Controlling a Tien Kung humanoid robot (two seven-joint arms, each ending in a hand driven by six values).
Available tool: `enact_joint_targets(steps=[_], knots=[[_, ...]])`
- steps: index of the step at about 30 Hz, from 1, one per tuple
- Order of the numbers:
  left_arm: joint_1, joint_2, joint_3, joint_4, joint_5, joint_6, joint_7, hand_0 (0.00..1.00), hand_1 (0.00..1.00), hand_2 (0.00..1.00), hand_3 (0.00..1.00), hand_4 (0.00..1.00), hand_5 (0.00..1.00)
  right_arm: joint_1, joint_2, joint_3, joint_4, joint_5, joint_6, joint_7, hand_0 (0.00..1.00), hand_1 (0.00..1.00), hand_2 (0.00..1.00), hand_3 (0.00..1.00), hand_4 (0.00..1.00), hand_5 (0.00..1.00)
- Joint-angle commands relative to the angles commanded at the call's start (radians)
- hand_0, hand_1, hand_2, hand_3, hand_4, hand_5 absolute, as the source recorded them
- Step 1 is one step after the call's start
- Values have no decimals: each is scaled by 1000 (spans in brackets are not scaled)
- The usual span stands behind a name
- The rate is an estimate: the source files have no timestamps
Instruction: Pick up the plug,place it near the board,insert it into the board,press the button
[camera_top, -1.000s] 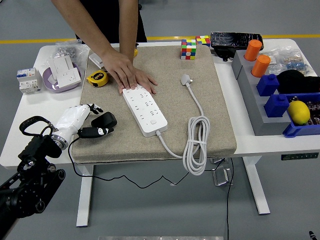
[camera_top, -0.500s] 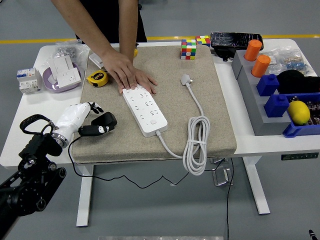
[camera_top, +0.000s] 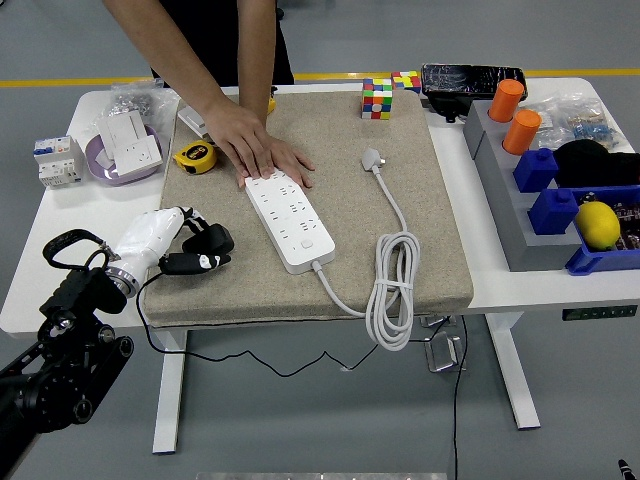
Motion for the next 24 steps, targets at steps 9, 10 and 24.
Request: enact_joint_targets(steps=[9, 10, 24], knots=[[4, 0, 4, 0, 0, -5, -4, 587, 715, 599, 625, 998, 541, -1, 0, 4, 0, 1, -1, 2, 952, 877, 819, 824, 998, 998], [5, 0, 5, 0, 0, -5, -5, 574, 704, 603, 644, 998, 537, -2, -1, 3, 0, 1, -1, 2, 951, 877, 819, 824, 998, 998], [0, -2, 4, 6, 0, 26, -3, 544, 670, 552, 586, 998, 510, -4, -1, 1, 0, 2, 0, 2, 951, 877, 819, 823, 998, 998]])
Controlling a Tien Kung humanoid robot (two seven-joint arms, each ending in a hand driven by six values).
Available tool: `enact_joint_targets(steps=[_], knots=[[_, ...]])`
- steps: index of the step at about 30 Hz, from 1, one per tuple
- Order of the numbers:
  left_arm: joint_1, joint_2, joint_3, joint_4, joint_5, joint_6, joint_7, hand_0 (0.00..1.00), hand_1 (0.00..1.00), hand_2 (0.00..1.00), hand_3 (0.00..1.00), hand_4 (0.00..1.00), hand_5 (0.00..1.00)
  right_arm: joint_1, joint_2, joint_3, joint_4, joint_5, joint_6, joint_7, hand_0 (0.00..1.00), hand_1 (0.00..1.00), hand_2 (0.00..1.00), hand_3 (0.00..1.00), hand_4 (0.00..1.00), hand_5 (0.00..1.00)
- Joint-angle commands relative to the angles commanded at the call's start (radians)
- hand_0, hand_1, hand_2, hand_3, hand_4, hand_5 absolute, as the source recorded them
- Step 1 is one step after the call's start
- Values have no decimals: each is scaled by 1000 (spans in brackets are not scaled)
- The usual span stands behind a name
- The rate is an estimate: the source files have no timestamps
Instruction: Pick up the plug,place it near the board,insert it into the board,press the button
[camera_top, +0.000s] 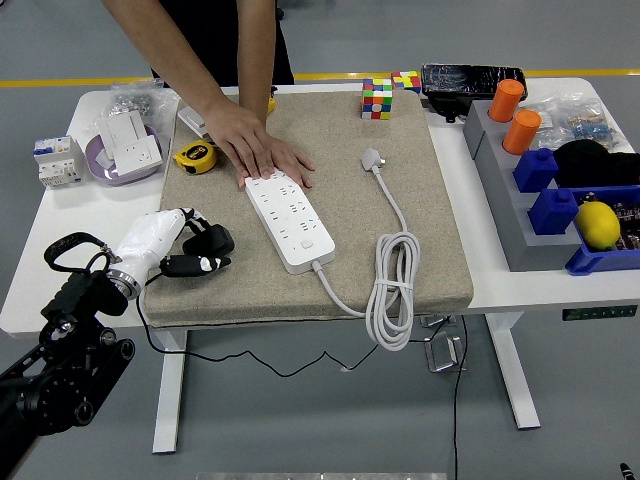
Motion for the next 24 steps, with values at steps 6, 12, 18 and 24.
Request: enact_joint_targets(steps=[6, 12, 18, 24], knots=[[-6, 1, 0, -1, 0, 16, 5, 511, 629, 473, 516, 854, 436, 2, 0, 1, 0, 1, 0, 0, 951, 876, 818, 822, 998, 998], [-12, 1, 3, 2, 0, 27, 8, 484, 586, 432, 483, 769, 363, 6, 0, 4, 0, 1, 0, 1, 950, 875, 818, 822, 998, 998], [-17, 2, 6, 3, 0, 27, 10, 470, 532, 417, 472, 695, 314, 8, 1, 5, 0, 1, 0, 1, 950, 876, 818, 822, 998, 998], [-20, 3, 11, 5, 0, 19, 9, 457, 533, 416, 473, 701, 296, 10, 1, 5, 0, 1, -1, 0, 950, 875, 816, 821, 998, 998]])
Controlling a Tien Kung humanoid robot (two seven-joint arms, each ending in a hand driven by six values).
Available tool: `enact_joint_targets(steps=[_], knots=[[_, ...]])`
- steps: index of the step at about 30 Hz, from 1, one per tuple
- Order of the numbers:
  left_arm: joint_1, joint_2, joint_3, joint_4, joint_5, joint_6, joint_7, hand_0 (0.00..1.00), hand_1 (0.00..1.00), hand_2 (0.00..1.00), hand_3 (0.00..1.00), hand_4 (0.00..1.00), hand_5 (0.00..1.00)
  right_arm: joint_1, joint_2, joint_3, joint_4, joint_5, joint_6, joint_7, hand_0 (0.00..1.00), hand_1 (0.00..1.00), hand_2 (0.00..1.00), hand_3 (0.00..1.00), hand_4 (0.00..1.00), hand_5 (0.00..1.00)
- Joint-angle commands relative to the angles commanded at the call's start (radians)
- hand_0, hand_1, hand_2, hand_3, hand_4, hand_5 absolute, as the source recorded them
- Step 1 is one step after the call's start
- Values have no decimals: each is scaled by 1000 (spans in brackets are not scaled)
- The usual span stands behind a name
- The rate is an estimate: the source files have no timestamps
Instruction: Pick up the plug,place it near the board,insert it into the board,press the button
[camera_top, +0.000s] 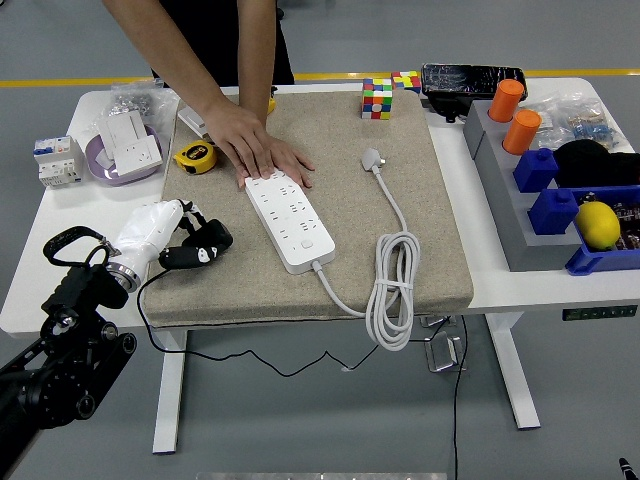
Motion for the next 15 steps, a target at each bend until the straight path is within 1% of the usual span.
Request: enact_joint_targets(steps=[3, 4, 9, 10, 15], knots=[[-1, 1, 3, 0, 0, 0, -2, 457, 533, 416, 473, 701, 296, 0, 0, -1, -1, 2, -1, 0, 950, 875, 816, 821, 998, 998], [-2, 1, 3, -1, 0, 0, -2, 441, 514, 409, 473, 678, 278, 0, 0, -1, 0, 1, -1, 0, 950, 875, 817, 821, 998, 998], [-3, 2, 0, -6, 0, 8, -5, 441, 514, 409, 473, 678, 278, 2, 0, 0, 0, 1, -1, 0, 950, 875, 817, 821, 998, 998], [-2, 2, -1, -6, 0, 9, -5, 379, 385, 341, 429, 662, 251, 2, 0, -1, -1, 2, -1, 0, 950, 875, 816, 822, 998, 998], [7, 4, -4, -18, 0, 25, -9, 379, 385, 341, 429, 662, 251, -1, 0, -2, -1, 2, -1, 0, 950, 875, 816, 822, 998, 998]])
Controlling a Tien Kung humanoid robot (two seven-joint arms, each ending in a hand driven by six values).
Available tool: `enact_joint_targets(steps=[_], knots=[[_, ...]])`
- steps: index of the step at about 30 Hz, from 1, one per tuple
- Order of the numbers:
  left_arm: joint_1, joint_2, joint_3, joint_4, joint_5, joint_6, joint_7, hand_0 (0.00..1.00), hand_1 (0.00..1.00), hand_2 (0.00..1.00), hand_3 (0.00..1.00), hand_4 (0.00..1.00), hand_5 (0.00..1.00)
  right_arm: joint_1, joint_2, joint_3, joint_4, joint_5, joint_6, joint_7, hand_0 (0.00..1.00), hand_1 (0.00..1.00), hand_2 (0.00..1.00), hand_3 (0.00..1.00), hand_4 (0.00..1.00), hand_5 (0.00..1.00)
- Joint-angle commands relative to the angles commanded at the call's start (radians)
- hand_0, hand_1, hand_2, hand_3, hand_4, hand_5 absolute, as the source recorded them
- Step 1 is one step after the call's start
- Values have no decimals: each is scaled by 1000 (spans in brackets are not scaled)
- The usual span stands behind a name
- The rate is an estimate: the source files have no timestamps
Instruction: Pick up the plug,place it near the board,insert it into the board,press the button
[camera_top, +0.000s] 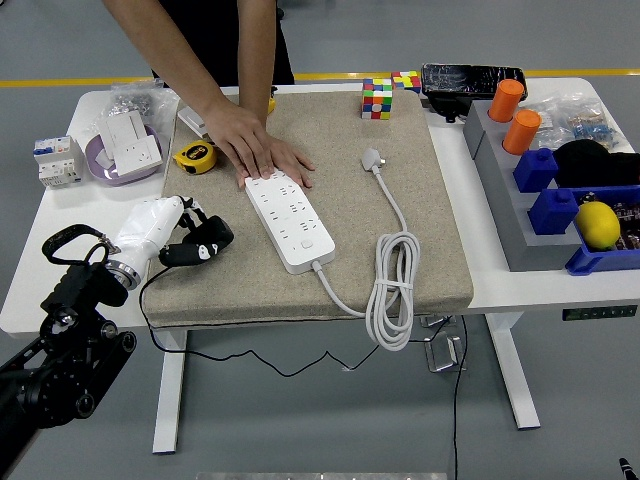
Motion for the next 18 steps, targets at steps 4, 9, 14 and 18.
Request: enact_joint_targets(steps=[4, 9, 14, 18], knots=[[2, 6, -3, -17, 0, 4, 1, 343, 313, 287, 390, 607, 187, -3, -1, -1, 0, -1, 0, 0, 950, 875, 816, 822, 998, 998], [-6, 16, 0, -45, 0, 5, 7, 336, 277, 262, 349, 560, 180, -5, -2, -3, 0, 1, 0, 0, 950, 875, 816, 821, 998, 998], [-26, 28, 14, -79, 0, 1, 6, 336, 269, 247, 310, 517, 173, -5, -3, -5, -1, 1, -1, 0, 951, 875, 816, 821, 998, 998], [-53, 40, 43, -105, 0, -2, 1, 336, 269, 247, 310, 517, 173, -4, -4, -8, 0, 2, -2, 0, 951, 875, 816, 821, 998, 998]])
